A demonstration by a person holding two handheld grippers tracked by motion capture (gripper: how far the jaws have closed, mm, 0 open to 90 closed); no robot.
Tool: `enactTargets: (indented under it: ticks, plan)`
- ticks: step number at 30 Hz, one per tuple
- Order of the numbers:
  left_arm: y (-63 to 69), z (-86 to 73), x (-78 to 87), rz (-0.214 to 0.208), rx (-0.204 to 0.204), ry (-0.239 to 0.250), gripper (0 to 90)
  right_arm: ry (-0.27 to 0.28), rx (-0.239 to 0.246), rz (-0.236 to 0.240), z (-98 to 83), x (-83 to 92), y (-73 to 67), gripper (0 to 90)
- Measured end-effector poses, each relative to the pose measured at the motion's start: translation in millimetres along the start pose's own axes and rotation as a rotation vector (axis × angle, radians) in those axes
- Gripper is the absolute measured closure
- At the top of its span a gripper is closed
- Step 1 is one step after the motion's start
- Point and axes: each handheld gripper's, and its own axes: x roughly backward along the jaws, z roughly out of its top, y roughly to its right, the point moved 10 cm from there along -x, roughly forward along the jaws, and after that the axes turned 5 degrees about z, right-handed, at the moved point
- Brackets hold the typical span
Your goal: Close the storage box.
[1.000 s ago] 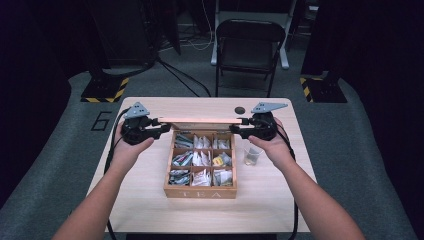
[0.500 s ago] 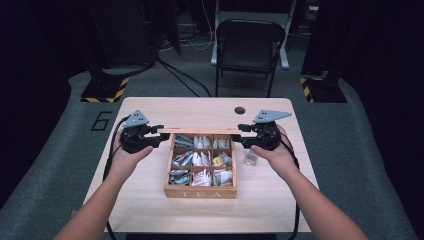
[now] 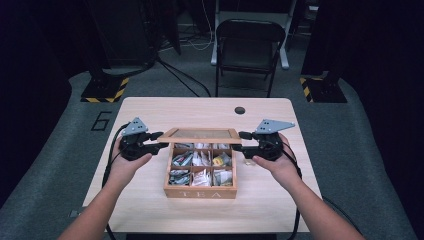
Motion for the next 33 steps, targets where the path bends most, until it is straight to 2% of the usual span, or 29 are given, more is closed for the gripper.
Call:
enactTargets:
  ticks: [4,7,11,17,20,27,33]
  plan:
    - [1.9,-4.9,0.7,0.000,-0.006,-0.002,58.3,0.007,-0.012,-0.002,-4.0,1.2,-3.7,47.5]
    - [3.8,-8.7,1.7,0.003,-0.012,-0.007,58.3,-0.001,-0.002,0.001,-8.3,1.4,-6.3,47.5]
    - [6.2,-12.1,2.9,-0.002,0.005,0.007,58.4,-0.001,-0.012,-0.002,-12.3,2.9,-9.6,47.6]
    - [10.6,-18.1,5.6,-0.004,-0.004,0.005,57.4,-0.009,-0.003,-0.005,-19.0,3.0,-13.7,47.2]
    - [13.0,-19.0,7.4,-0.003,-0.006,0.014,56.4,-0.004,-0.018,-0.008,-21.6,2.7,-15.3,47.0]
    - [18.6,-22.5,13.2,0.005,-0.014,0.007,56.0,0.001,-0.019,-0.004,-26.2,2.1,-17.3,46.6]
    - [24.7,-27.5,18.8,-0.003,-0.018,0.010,55.5,-0.014,-0.021,-0.005,-31.5,2.6,-20.2,46.7]
